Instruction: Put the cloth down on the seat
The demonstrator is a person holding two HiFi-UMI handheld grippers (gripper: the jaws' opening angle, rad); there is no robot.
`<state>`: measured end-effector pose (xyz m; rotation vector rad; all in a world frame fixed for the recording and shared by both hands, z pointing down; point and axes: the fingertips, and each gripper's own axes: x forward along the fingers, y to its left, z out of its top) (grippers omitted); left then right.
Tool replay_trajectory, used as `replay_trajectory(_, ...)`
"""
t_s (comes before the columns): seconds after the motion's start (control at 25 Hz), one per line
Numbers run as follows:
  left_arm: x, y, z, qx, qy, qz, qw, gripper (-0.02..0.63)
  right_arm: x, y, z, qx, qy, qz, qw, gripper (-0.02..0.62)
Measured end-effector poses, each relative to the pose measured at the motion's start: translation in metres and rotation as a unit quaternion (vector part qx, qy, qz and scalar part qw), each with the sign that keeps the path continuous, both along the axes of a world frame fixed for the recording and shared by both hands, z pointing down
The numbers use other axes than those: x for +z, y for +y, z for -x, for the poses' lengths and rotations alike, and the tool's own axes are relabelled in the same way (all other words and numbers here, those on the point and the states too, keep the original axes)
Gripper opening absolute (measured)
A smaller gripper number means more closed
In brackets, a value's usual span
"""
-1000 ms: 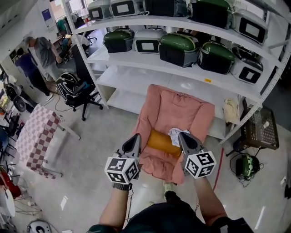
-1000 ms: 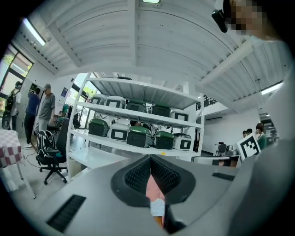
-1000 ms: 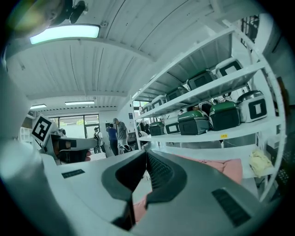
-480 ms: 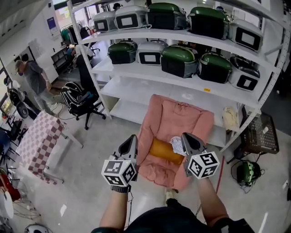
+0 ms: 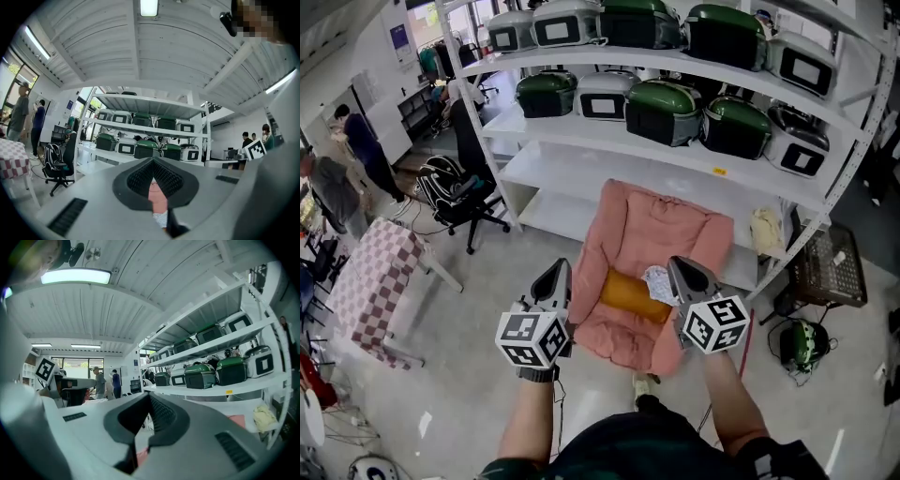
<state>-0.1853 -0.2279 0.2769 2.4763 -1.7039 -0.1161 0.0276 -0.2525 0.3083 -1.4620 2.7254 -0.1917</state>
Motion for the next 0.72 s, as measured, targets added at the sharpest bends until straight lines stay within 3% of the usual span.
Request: replay_trajectory(0.72,-0.0072,0.0074,0.0007,0.002,0.000,-0.011,0.9999,0.006,-0.0026,0.0080,0.0009,0.002,0.004,-0.008,1.000,0.005)
